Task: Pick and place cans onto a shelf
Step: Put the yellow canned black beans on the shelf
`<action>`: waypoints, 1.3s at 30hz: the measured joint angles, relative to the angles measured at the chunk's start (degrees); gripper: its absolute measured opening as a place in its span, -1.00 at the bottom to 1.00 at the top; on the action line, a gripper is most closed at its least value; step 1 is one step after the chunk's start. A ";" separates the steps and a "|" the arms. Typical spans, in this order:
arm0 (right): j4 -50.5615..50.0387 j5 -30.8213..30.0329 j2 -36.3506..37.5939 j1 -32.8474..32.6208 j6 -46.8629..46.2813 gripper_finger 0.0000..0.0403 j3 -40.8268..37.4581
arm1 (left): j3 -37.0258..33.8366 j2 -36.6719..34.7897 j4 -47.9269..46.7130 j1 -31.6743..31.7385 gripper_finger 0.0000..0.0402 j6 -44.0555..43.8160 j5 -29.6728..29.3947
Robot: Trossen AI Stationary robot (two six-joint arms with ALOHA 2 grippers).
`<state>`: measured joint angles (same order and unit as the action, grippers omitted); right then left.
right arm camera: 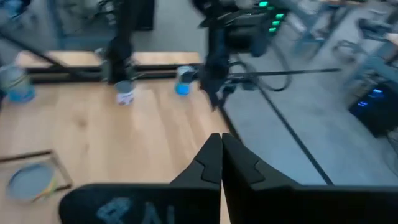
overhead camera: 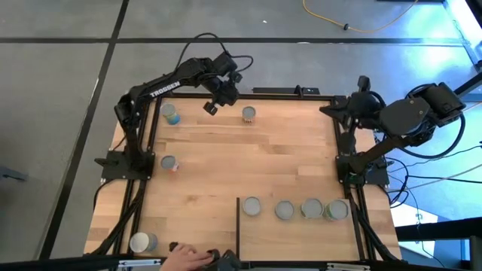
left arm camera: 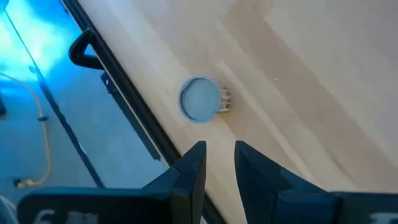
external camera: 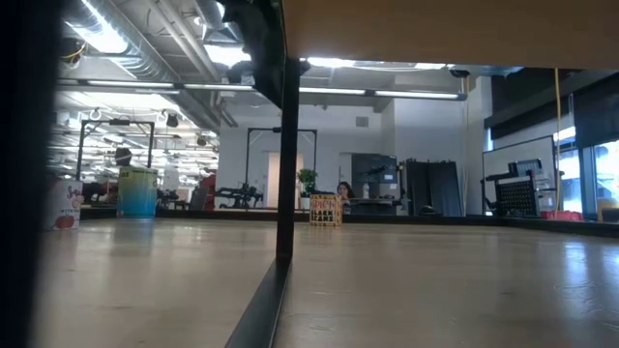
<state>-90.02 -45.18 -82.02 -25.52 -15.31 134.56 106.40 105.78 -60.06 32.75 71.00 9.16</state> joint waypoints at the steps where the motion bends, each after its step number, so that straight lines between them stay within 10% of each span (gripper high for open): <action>1: 0.00 -0.92 0.00 0.02 -0.88 -0.99 0.00 | -0.64 0.00 0.69 0.03 -0.61 0.63 -0.01; 20: 0.06 -6.22 0.86 6.40 -8.13 -0.99 -8.90 | -6.06 -0.02 9.96 7.30 -0.61 6.86 11.58; 39: 0.02 -6.39 0.88 20.40 -13.76 -0.99 -9.35 | -6.06 5.66 21.23 8.04 -0.61 -56.43 15.86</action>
<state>-90.00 -51.57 -81.14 -5.12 -29.07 125.21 100.33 111.44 -38.83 40.80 14.57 25.03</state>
